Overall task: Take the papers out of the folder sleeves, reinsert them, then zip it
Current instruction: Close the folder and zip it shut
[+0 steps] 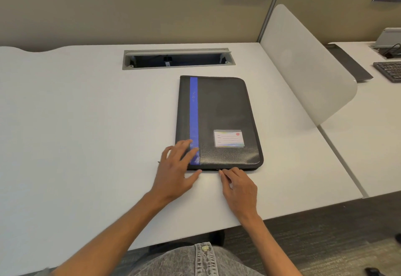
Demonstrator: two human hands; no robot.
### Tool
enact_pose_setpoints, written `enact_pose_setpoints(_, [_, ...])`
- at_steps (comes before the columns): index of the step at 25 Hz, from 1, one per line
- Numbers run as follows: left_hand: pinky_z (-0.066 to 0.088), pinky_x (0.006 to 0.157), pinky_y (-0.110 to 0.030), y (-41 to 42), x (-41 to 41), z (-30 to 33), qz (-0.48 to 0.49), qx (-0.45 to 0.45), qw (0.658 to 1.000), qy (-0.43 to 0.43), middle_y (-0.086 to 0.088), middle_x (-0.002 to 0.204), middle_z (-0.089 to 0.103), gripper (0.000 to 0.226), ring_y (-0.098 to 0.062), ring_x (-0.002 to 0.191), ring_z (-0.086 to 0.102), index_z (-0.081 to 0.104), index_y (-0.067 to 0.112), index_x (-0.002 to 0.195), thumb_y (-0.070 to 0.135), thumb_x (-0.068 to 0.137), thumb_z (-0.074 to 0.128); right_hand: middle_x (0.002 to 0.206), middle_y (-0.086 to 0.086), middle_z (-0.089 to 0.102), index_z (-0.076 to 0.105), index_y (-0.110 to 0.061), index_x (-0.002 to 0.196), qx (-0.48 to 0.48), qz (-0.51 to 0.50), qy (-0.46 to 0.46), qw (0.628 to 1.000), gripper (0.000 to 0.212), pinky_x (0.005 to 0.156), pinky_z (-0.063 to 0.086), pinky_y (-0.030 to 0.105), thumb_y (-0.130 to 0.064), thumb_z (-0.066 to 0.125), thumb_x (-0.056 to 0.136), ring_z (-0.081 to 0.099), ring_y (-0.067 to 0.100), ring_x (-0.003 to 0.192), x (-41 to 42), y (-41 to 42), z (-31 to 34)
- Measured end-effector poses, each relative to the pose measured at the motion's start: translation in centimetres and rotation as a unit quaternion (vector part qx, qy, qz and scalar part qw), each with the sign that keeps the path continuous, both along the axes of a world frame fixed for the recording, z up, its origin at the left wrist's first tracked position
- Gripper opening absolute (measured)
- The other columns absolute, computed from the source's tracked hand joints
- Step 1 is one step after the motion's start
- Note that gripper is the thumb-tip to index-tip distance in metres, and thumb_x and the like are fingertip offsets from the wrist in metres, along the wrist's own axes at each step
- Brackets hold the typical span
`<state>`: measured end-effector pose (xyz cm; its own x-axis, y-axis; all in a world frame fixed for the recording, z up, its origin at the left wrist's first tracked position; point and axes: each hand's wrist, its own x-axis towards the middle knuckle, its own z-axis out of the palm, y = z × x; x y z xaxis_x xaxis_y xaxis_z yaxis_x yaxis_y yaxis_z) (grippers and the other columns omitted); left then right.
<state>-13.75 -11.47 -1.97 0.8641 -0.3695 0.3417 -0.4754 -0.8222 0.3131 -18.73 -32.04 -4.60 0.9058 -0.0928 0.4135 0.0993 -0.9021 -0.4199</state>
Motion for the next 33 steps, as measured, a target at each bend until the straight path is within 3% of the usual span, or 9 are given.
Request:
enact_pose_setpoints(5, [0.042, 0.103, -0.047, -2.7, 1.4, -2.6, -0.075, 0.144, 0.987, 0.015, -0.001, 0.148, 0.047, 0.054, -0.031, 0.134, 0.045, 0.052, 0.019, 0.140, 0.049, 0.098, 0.036, 0.070, -0.009, 0.064, 0.073, -0.017, 0.082, 0.006, -0.002, 0.001, 1.000, 0.016, 0.050, 0.039, 0.016, -0.026, 0.062, 0.091, 0.055, 0.006, 0.059, -0.1, -0.7, 0.1])
enact_pose_setpoints(12, [0.040, 0.107, -0.046, -1.6, 1.7, -3.0, -0.087, 0.143, 0.985, -0.031, 0.002, 0.146, 0.049, 0.051, -0.031, 0.134, 0.045, 0.052, 0.019, 0.140, 0.043, 0.106, 0.022, 0.066, -0.006, 0.063, 0.072, -0.015, 0.076, 0.011, -0.091, 0.008, 0.996, 0.008, 0.043, 0.042, 0.022, -0.013, 0.075, 0.083, 0.054, 0.010, 0.053, -0.9, -4.9, 0.1])
enact_pose_setpoints(15, [0.033, 0.110, -0.044, -0.2, 2.1, -3.0, -0.112, 0.146, 0.981, -0.058, 0.003, 0.147, 0.047, 0.048, -0.030, 0.136, 0.043, 0.051, 0.020, 0.141, 0.040, 0.106, 0.025, 0.063, -0.007, 0.059, 0.071, -0.016, 0.074, -0.007, -0.098, -0.003, 0.995, 0.016, 0.044, 0.036, 0.020, -0.019, 0.066, 0.088, 0.049, 0.009, 0.053, -1.2, -6.4, 0.2])
enact_pose_setpoints(18, [0.033, 0.111, -0.045, 0.6, 1.9, -2.7, -0.115, 0.135, 0.982, -0.065, 0.002, 0.147, 0.048, 0.044, -0.028, 0.136, 0.044, 0.053, 0.018, 0.139, 0.037, 0.102, 0.038, 0.065, -0.008, 0.060, 0.072, -0.017, 0.077, -0.015, -0.087, -0.014, 0.996, 0.026, 0.047, 0.032, 0.018, -0.030, 0.054, 0.091, 0.049, 0.008, 0.055, -1.6, -6.2, 0.2])
enact_pose_setpoints(21, [0.030, 0.111, -0.047, -1.6, 1.4, -1.7, -0.078, 0.087, 0.992, -0.046, -0.004, 0.139, 0.055, 0.046, -0.027, 0.133, 0.045, 0.061, 0.013, 0.127, 0.031, 0.085, 0.060, 0.069, -0.008, 0.062, 0.073, -0.016, 0.081, 0.010, -0.088, -0.017, 0.996, 0.029, 0.048, 0.037, 0.018, -0.033, 0.052, 0.093, 0.054, 0.009, 0.060, -1.8, -5.9, 0.0])
enact_pose_setpoints(27, [0.023, 0.114, -0.048, -9.1, 2.1, -1.4, -0.122, 0.131, 0.984, 0.017, -0.012, 0.148, 0.044, 0.060, -0.030, 0.138, 0.038, 0.050, 0.021, 0.140, 0.042, 0.084, 0.045, 0.081, -0.008, 0.068, 0.074, -0.016, 0.089, 0.040, -0.087, 0.003, 0.995, 0.014, 0.054, 0.046, 0.022, -0.024, 0.064, 0.092, 0.061, 0.010, 0.069, -2.1, -6.1, 0.1])
enact_pose_setpoints(29, [0.028, 0.113, -0.047, -9.7, 2.2, -2.0, -0.127, 0.140, 0.982, 0.013, -0.013, 0.146, 0.047, 0.057, -0.030, 0.135, 0.044, 0.051, 0.023, 0.139, 0.046, 0.088, 0.041, 0.082, -0.007, 0.069, 0.074, -0.014, 0.089, 0.055, -0.096, 0.010, 0.994, 0.003, 0.056, 0.049, 0.023, -0.015, 0.071, 0.089, 0.063, 0.011, 0.071, -2.0, -6.1, 0.2])
enact_pose_setpoints(33, [0.040, 0.107, -0.047, -9.4, 2.4, -2.6, -0.136, 0.136, 0.981, -0.002, -0.013, 0.144, 0.049, 0.054, -0.028, 0.133, 0.047, 0.052, 0.023, 0.139, 0.048, 0.094, 0.035, 0.085, -0.007, 0.071, 0.075, -0.015, 0.091, 0.076, -0.109, 0.023, 0.991, 0.005, 0.059, 0.049, 0.023, -0.014, 0.074, 0.086, 0.064, 0.010, 0.072, -1.8, -5.9, 0.3])
